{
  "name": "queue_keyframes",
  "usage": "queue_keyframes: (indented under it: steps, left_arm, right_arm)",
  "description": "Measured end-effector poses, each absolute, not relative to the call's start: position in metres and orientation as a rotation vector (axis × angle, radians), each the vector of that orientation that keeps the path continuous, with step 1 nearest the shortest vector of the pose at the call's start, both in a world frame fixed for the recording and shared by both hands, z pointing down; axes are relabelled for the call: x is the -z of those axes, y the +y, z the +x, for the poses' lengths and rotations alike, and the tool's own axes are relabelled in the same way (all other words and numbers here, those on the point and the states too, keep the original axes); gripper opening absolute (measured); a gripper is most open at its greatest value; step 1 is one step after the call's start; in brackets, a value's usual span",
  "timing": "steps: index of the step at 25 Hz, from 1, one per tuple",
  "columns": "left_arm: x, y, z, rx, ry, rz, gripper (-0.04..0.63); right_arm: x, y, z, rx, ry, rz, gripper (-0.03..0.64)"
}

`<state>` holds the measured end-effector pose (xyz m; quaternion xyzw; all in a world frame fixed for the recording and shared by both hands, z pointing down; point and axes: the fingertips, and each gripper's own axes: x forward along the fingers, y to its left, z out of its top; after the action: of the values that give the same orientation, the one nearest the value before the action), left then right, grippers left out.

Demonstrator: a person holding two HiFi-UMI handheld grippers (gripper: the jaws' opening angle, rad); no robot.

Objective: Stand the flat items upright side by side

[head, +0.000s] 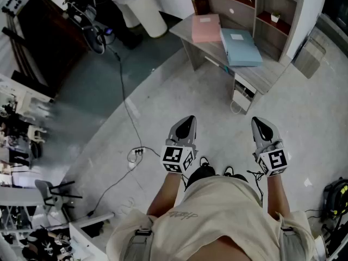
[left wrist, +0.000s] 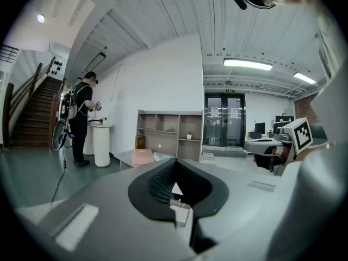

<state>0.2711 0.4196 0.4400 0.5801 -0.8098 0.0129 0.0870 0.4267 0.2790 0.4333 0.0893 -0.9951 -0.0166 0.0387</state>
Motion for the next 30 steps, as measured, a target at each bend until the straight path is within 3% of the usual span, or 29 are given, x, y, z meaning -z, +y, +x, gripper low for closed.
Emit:
queue_keyframes:
  steps: [13,14,16,21,30]
  left_arm:
    - [-0.444,0.431,0.224,-0.009,-2.398,1.727,0.012]
    - [-0.446,0.432,0.221,-0.002,-2.387,1.734,0.02]
    - [-0.448,0.434,0.216,0.004,-2.365,1.754,0.097]
    - [-0.457,0.437,0.197,0.019,-2.318,1.793,0.183]
    - [-0.471,0.446,0.163,0.101,-2.227,1.87,0.192]
  right_arm:
    - [-0.429,0.292,0.386,-0.029,-3.088,0.267,0.0]
    - [-0.429,0.293,0.383,-0.041,-3.087,0.271,0.0]
    - [-0.43,0.296,0.376,-0.048,-3.084,0.279,0.0]
    - [-0.432,0.302,0.353,-0.05,-3.08,0.323,0.0]
    - [-0.444,0.312,0.321,-0.183,-3.053,0.423,0.0]
